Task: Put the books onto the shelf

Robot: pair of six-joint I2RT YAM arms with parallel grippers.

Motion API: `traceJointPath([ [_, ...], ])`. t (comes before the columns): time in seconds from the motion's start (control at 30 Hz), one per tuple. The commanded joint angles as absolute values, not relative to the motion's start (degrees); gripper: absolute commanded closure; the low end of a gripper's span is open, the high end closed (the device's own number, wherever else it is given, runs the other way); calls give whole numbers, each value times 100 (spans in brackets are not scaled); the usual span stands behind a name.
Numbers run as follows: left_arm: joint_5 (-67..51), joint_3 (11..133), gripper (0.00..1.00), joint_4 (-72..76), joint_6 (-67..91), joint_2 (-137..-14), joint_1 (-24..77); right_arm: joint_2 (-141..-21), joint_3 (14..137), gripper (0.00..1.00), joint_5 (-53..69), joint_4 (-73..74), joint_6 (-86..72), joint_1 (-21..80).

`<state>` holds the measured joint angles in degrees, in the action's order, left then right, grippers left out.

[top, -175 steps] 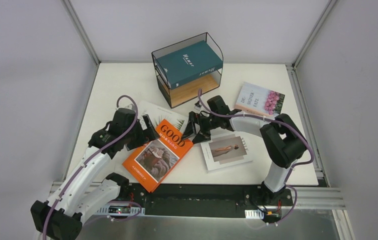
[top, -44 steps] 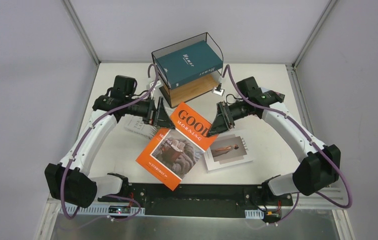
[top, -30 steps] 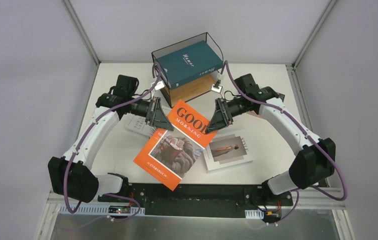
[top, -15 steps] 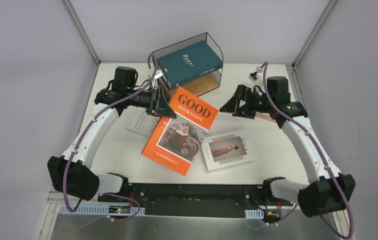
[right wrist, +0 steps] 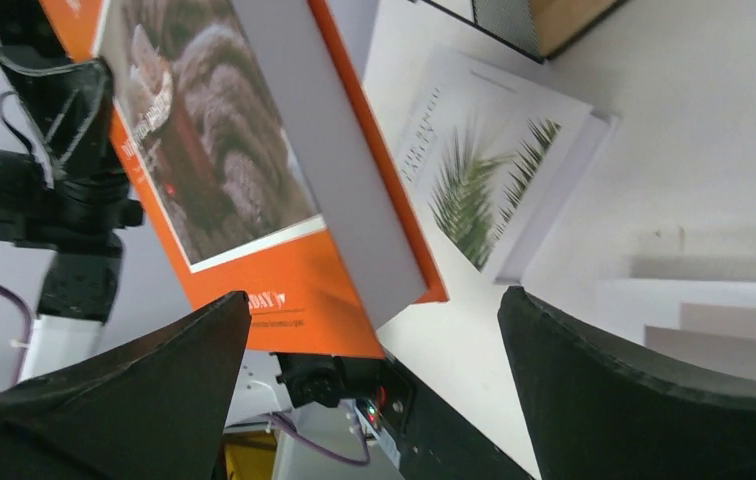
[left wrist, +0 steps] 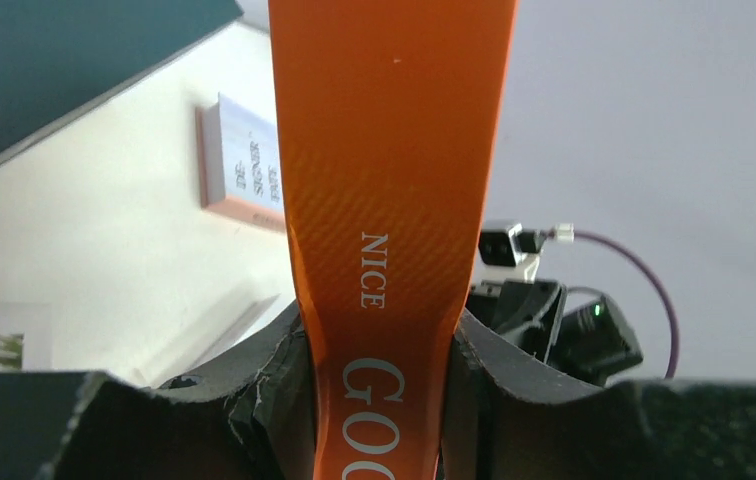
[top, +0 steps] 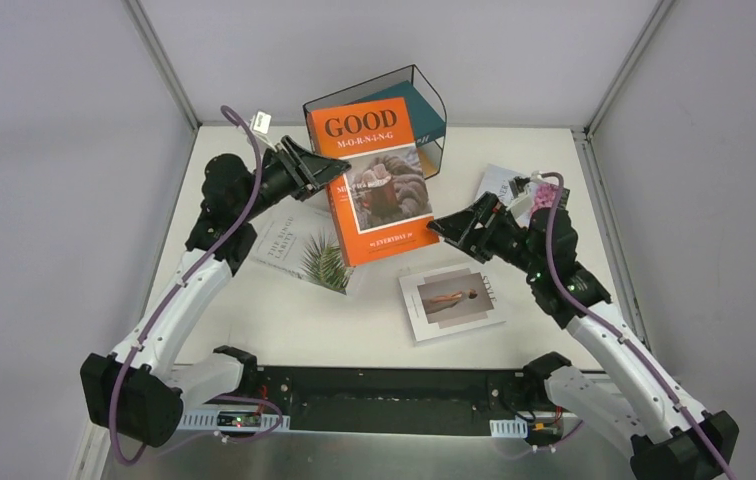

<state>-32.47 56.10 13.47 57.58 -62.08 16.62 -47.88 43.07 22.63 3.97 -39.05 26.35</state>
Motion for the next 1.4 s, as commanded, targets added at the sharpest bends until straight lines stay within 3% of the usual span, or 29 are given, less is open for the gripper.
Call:
traceJointPath([
  [0.0,-2281,5461,96,2703,6339,-6103,1815,-4547,3918,0,1284,-982,-4851,2978],
  [0.4,-1721,5310,96,3487,6485,-6500,2375,-4424,2380,0,-413,-4057,-5050,4080],
  [0.67,-1581,5291,95,3763,6757,-6612,2510,-5792,2117,1,-755,-6921,-4955,4592],
  [0.87,-1519,5176,95,3708,6719,-6522,2540,-6747,2607,6,-703,-7822,-4997,4751],
  [1.13,-1365,5036,90,3384,6557,-6248,2541,-6969,2935,40,-781,-8024,-5216,4754],
  [1.27,-1441,5056,64,3213,6429,-6191,2540,-6883,2832,67,-752,-8005,-5290,4711],
  [1.37,-1459,5151,43,2763,6120,-6052,2540,-6620,2697,76,-564,-7756,-5491,4453],
])
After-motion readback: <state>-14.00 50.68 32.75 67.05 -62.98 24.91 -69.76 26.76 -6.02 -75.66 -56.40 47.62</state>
